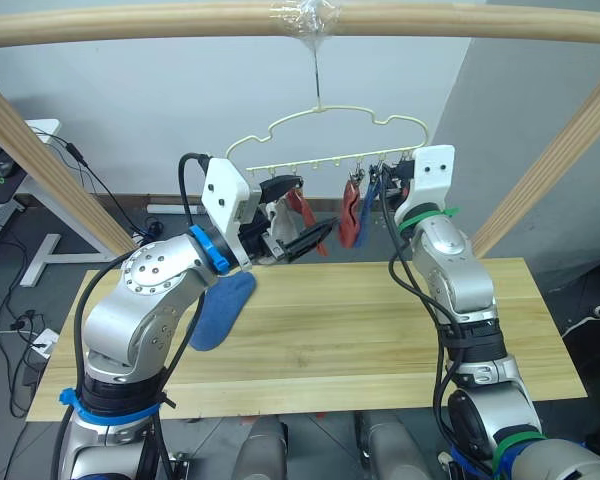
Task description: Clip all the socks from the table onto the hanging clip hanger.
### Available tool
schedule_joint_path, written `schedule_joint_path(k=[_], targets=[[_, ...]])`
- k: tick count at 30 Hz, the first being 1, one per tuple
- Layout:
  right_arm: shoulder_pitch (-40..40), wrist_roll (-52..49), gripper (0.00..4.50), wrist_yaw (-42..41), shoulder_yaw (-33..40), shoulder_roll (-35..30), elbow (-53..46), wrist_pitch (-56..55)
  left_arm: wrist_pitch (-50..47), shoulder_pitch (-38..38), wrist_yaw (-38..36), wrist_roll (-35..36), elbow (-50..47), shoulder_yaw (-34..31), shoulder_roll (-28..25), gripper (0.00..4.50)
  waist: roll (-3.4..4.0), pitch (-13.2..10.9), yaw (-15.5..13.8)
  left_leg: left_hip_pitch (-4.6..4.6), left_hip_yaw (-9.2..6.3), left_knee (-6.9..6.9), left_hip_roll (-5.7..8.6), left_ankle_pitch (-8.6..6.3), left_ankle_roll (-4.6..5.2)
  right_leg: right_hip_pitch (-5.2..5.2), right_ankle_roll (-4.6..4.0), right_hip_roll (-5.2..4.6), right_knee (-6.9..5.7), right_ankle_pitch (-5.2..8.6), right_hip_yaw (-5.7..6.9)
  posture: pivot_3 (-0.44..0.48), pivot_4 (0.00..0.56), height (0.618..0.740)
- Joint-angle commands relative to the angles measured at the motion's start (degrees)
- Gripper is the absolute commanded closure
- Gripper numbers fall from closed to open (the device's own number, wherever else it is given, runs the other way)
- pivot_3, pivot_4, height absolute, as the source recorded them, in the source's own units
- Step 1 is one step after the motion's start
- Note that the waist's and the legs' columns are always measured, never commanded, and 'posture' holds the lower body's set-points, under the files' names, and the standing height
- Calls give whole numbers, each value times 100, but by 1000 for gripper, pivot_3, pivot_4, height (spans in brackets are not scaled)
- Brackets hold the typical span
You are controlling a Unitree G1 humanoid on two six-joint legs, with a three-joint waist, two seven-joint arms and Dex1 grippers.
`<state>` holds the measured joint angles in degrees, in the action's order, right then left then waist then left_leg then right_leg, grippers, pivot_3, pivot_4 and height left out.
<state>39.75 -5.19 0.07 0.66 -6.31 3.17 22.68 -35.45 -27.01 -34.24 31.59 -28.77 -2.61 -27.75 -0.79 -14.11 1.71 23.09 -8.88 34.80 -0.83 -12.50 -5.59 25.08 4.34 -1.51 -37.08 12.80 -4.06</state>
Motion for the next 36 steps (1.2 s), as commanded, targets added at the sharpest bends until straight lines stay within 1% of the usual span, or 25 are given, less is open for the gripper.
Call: schedule_joint_path(k=[1, 3, 6, 8, 10, 15, 17, 20, 23, 25, 29, 31, 32, 33, 36], targets=[[153, 69, 2836, -3, 63, -3, -114, -180, 154, -68, 39, 46, -182, -75, 15, 0, 0, 0, 0, 0, 0, 0, 0, 0, 0, 0, 0, 0, 0, 0, 0, 132, 222, 740], [153, 55, 2836, -12, 73, 6, -107, -193, 149, -72, 42, 52, -179, -75, 21, 0, 0, 0, 0, 0, 0, 0, 0, 0, 0, 0, 0, 0, 0, 0, 0, 132, 222, 740], [152, 54, 3462, -9, 82, 14, -101, -220, 132, -96, 73, 63, -157, -79, 52, 0, 0, 0, -1, 0, 0, 0, 0, 0, 0, 0, 0, 0, -1, 0, 0, 132, 222, 740], [149, 45, 4053, -20, 86, 15, -99, -232, 131, -99, 76, 67, -158, -77, 61, 0, 0, 0, 0, 0, 0, 1, 0, 0, 0, 0, 0, 0, -1, -1, 0, 132, 222, 740], [141, 37, 4484, -43, 87, 3, -106, -242, 135, -94, 80, 68, -167, -67, 71, 0, 0, 0, 0, 0, 0, 1, 0, 0, 0, 0, -1, 0, -2, -1, 0, 132, 222, 740], [100, -10, 4484, -134, 130, -75, -172, -160, 147, -47, 140, 55, -207, -29, 114, 0, 0, 0, -1, -1, 0, 1, 0, 0, 0, 0, -1, 0, -2, -1, 0, 128, 226, 740], [120, -191, 4484, -211, 264, -105, -240, 127, 149, 69, 217, 3, -192, -44, 151, 0, 0, 0, 0, -1, 0, 2, 0, 0, 0, 0, -1, 0, -2, -1, 0, 128, 226, 740], [184, -452, 4484, -526, 339, -275, -361, 713, 108, 425, 439, -83, 90, -183, 233, 0, 1, 0, 0, -3, 0, 2, 0, 0, 0, -3, -1, 0, -3, -1, -1, 121, 232, 740], [248, -687, 4484, -977, 298, -587, -547, 1307, 456, 1144, 517, -627, 700, -169, 80, 0, 2, 1, 6, -9, 1, 2, 0, 0, 1, -7, -2, 0, -6, -1, -2, 110, 236, 740], [259, -742, 4484, -1125, 271, -722, -651, 1515, 653, 1384, 572, -874, 959, -150, 42, 0, 2, 1, 3, -11, -1, 2, -1, 0, 2, -7, -3, 1, -7, 0, 0, 110, 236, 740], [234, -928, 4484, -1583, 230, -1126, -929, 1985, 1104, 1933, 1444, -1716, 2576, -282, 198, 0, 2, 1, 1, -10, 0, 4, 0, 0, 2, -9, 11, 0, -4, 10, -1, 98, 241, 740], [201, -944, 4484, -1602, 255, -1187, -984, 2100, 1250, 1960, 1692, -1951, 2984, -276, 295, 0, 2, 1, -1, -10, 0, 3, 0, 0, 2, -8, 22, 0, -3, 16, 0, 102, 247, 740], [183, -955, 4484, -1498, 308, -1128, -978, 2172, 1252, 1914, 1760, -1943, 3179, -309, 410, 0, 1, 1, -15, -8, -2, 3, 0, 0, 2, -8, 21, -1, -3, 16, 1, 102, 247, 740], [168, -967, 4484, -1416, 352, -1080, -989, 2233, 1252, 1881, 1788, -1926, 3283, -335, 493, 0, 1, 1, -28, -8, -2, 3, 1, 0, 2, -8, 22, -1, -3, 16, 1, 112, 250, 740], [118, -971, 4484, -1274, 322, -904, -1056, 2308, 1463, 1767, 1650, -2083, 3787, -142, 608, 0, 1, 1, -44, -6, -6, 5, 1, 0, 2, -9, 23, -1, -5, 15, 4, 118, 251, 740]])
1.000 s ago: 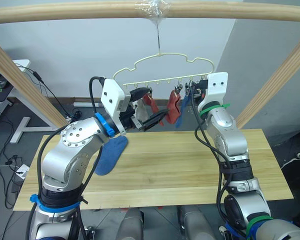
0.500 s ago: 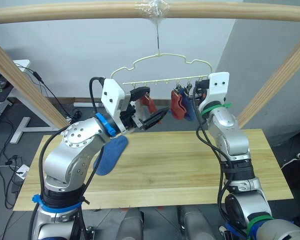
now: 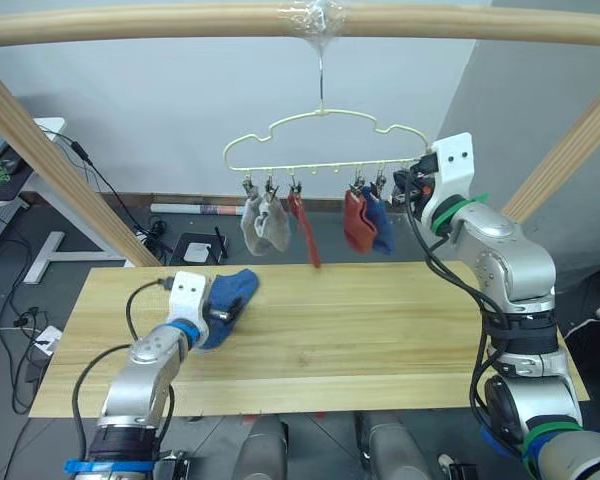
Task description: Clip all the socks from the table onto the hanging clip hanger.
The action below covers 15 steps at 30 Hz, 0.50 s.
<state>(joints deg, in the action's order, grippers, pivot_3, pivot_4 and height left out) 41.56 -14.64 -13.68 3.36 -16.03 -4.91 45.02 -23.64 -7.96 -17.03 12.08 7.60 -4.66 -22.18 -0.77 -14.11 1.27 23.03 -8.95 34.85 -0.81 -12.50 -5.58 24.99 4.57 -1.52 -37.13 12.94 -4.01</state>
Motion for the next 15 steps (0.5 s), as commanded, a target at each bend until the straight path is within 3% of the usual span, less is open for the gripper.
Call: schedule_joint_path(k=[1, 8, 15], targets=[[-80, -25, 4484, 128, 43, 116, -270, 92, 433, -196, -89, -185, 318, 94, 91, 0, 0, 0, -1, 0, -1, 0, 0, 0, 0, 0, 1, 0, 0, -1, 1, 118, 251, 740], [-159, -23, 4484, 270, 58, 260, -423, 252, 957, -551, -343, -259, 836, 106, 235, 0, 0, 0, 14, -1, -2, -2, 0, 0, 0, 0, -1, 0, -2, -2, 1, 113, 256, 740], [-231, -1, 4484, 333, 130, 194, -567, 373, 1220, -1108, -328, -538, 2127, 121, 193, 0, 0, 0, 28, -2, -2, 0, 0, 0, 0, -2, 2, 0, -2, -1, 2, 91, 258, 740]])
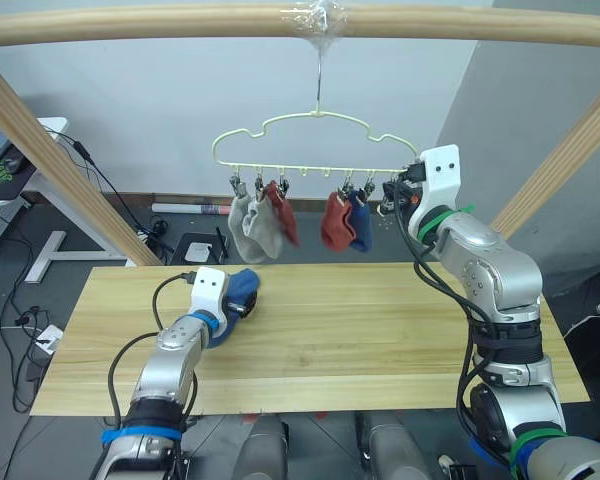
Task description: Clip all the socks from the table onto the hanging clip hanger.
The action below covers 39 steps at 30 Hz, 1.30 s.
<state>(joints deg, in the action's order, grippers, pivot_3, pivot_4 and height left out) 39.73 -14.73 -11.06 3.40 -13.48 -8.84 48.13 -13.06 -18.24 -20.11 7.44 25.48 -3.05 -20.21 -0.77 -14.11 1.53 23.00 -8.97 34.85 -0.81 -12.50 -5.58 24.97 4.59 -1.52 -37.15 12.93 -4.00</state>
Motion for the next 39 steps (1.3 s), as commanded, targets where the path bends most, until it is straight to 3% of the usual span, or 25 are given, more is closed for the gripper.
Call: schedule_joint_path(k=[1, 7, 10, 17, 24, 28, 31, 34, 39], targets=[[-55, 9, 4484, 75, 128, -67, -186, 71, 211, -123, 3, -88, 465, -65, 3, 0, 0, 0, 4, 0, 0, 0, 0, 0, 0, 0, 0, 0, 1, 0, 0, 91, 258, 740], [-92, -9, 4484, 101, 155, -78, -279, 135, -159, -213, -126, 131, 875, -248, 85, 0, 0, 0, 11, 0, -2, 0, 0, 0, 0, -1, 1, 0, 0, 0, 1, 70, 254, 740], [-109, -46, 4500, 132, 223, -47, -291, 208, -647, -126, -313, 597, 719, -544, 286, 566, 6, 4, 13, -9, -2, 0, 0, 0, 0, -11, 2, 0, -2, 0, 2, 67, 253, 740], [-42, -148, 4500, 176, 385, 18, -206, 297, -631, 134, -446, 403, 241, -310, 293, 2494, 6, 4, 5, -19, -3, 0, 2, 0, 0, -28, 3, -3, 4, 1, 2, 68, 247, 740], [-46, -151, 4500, 137, 369, -42, -173, 285, -770, 473, -500, 524, -494, -96, 667, 4439, 7, 5, -4, -19, -8, 0, 5, 0, -1, -33, 3, -8, 9, 1, 7, 66, 238, 740], [27, -286, 4500, 141, 512, -60, -180, 463, -1012, 592, -842, 845, -1230, 58, 836, 4474, 6, 4, 0, -17, -9, 0, 5, 0, -1, -33, 4, -8, 10, 1, 9, 62, 232, 740], [352, -770, 4500, 85, 1038, -138, -48, 1237, -1586, 608, -1101, 1167, -2379, 516, 1007, 4474, 4, 2, -4, -12, -12, 1, 6, 0, 0, -33, 3, -8, 11, 1, 11, 61, 233, 740], [783, -1215, 4500, 60, 1549, -249, 255, 2225, -2202, 309, -912, 1512, -3029, 665, 1387, 4474, 4, 2, -53, -5, -20, 8, 11, 1, -1, -35, 4, -13, 12, 0, 18, 59, 232, 740], [1555, -1614, 4500, 448, 2658, 191, 561, 3682, -2664, -132, -639, 1747, -3359, 830, 1844, 4474, 6, 4, 35, -12, -20, 2, 13, -1, 2, -40, 0, -13, 14, 2, 22, 43, 232, 740]])
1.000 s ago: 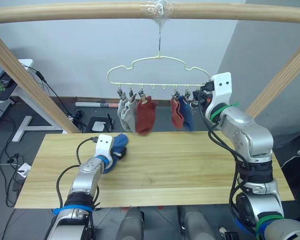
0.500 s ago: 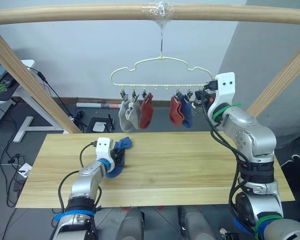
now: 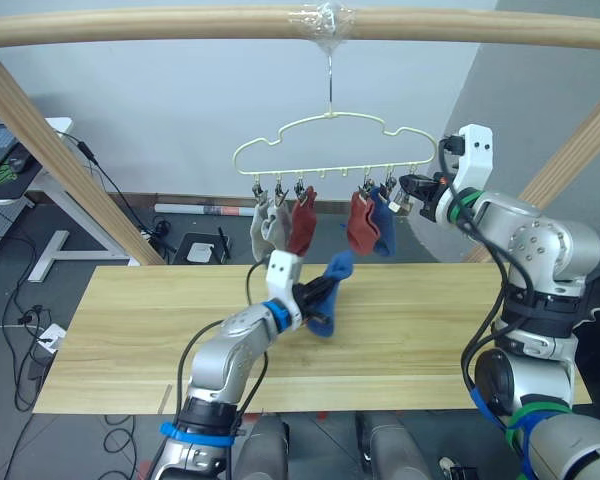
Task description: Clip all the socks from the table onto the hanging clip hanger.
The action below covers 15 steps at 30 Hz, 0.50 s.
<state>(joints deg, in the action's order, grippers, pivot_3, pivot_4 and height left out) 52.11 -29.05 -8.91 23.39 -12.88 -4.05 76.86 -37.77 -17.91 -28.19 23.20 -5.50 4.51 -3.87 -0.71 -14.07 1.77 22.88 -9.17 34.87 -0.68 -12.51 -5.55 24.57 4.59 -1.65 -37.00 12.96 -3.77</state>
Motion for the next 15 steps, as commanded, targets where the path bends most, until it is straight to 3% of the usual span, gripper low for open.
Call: schedule_joint_path(k=[1, 6, 15], targets=[[451, -209, 4500, 284, 855, 221, 100, 1056, -226, -249, 237, 189, -291, 101, 305, 4474, 0, 0, 11, 1, 0, -1, -1, 0, 0, 1, -2, 1, 0, 0, 0, 37, 230, 740], [760, -200, 4500, 632, 1420, 560, 40, 1564, -389, -598, 598, 278, -204, 45, 742, 4474, 0, 0, -2, 6, 0, 1, 1, 0, 0, 2, -3, 0, 4, -1, 2, 31, 229, 740], [695, -582, 4500, 994, 1441, 586, -13, 1564, -77, -979, 723, 328, 264, -97, 1102, 4474, 0, 0, 8, 6, 0, 2, 1, 0, 0, 3, 0, 0, 4, 1, 2, 20, 235, 740]])
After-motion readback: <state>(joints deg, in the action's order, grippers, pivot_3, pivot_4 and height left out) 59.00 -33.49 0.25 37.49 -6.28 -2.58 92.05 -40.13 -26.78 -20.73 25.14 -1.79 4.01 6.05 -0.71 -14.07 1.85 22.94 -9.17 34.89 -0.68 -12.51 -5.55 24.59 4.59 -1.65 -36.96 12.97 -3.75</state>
